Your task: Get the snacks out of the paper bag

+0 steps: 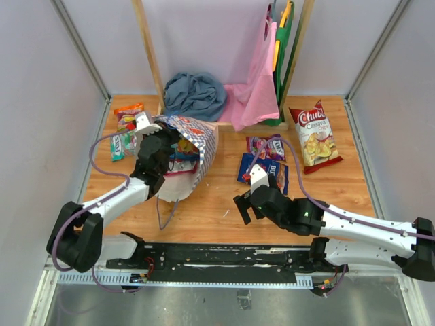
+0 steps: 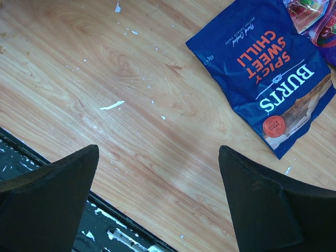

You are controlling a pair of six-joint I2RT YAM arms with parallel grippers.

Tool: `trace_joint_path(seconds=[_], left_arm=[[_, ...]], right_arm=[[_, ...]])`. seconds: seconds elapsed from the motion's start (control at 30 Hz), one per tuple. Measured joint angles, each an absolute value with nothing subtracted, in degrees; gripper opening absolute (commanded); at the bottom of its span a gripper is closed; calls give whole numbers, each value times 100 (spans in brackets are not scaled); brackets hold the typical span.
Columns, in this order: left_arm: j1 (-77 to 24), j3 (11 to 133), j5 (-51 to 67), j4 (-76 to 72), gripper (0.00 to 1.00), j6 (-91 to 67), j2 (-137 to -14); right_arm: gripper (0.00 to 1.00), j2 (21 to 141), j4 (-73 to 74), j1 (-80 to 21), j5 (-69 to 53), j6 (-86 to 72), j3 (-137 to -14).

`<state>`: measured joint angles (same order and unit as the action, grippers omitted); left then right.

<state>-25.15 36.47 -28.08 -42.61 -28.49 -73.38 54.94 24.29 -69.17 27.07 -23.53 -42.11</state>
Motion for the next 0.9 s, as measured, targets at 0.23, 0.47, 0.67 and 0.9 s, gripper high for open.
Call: trace_joint_path(seconds=[0.23,0.47,0.67,0.9], left_arm=[[-2464,3802,-2464,-3282,66,-3301,-7017],[-2458,2790,-2204,-3151,78,-4333,-7122],[-2458,2764,-2180,-2991,86,-4866,-7301],[-2353,2781,-1959,-3129,81,-5413,-7730]], right_arm=[[98,5492,2381,-6917,2694,-2353,-4128],[98,5732,2322,-6917,2609,-2351,-4130],[98,5721,2314,-6917,2593,-2351,-4130],[98,5721,2298,-6917,2593,-2351,-4130]])
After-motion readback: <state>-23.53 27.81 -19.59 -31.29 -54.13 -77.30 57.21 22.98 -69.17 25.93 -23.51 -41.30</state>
